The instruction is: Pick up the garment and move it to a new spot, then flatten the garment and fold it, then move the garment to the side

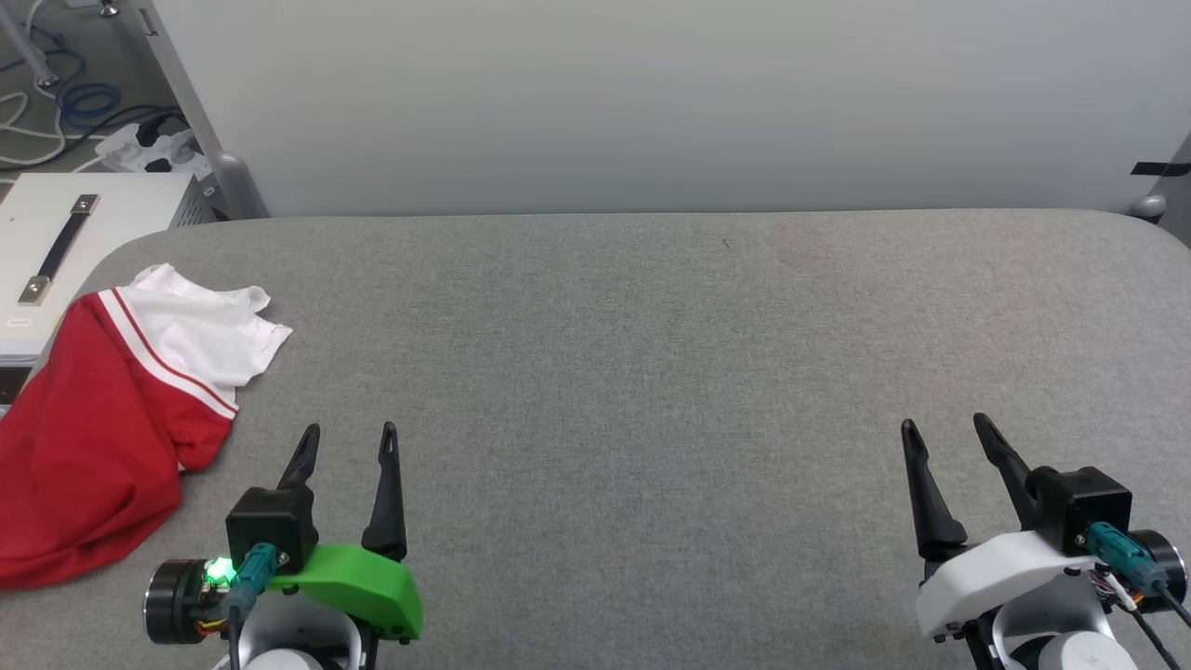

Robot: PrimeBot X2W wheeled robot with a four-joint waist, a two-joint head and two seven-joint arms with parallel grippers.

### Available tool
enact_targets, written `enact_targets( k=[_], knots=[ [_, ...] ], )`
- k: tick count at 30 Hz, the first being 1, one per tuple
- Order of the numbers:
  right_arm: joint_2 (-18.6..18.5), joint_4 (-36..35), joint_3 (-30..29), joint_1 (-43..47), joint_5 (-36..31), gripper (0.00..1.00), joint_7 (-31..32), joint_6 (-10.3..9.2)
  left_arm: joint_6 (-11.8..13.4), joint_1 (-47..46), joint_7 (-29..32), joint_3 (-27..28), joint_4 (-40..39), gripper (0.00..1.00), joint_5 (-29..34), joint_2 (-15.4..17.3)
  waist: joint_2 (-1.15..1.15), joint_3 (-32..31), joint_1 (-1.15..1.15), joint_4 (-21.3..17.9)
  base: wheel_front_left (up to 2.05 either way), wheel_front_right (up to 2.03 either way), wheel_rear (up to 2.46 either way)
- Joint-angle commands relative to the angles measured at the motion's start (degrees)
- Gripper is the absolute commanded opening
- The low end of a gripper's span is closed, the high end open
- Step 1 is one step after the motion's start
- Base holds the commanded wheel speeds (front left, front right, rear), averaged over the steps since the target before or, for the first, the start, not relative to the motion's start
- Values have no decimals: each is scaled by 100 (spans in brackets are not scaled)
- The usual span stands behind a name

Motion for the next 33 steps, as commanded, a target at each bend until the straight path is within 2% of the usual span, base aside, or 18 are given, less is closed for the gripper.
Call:
enact_targets(
  k=[1,20,26,33],
  knots=[
    [3,-39,-20,-96,40,100,-29,-2,-39,-100,-71,19,24,100,-77,-12,0,-4,0,4,0,0,0],
    [5,-329,-110,-32,211,100,17,-3,-162,-204,-300,24,289,100,-258,-11,0,-28,0,118,0,0,0],
    [5,-469,-99,-48,167,100,45,-3,-199,-259,-370,87,318,100,-300,-1,0,-6,0,315,0,0,0],
    [6,-613,-10,-83,150,100,82,-4,-240,-320,-455,205,333,100,-348,12,0,43,0,716,0,0,0]
  ],
)
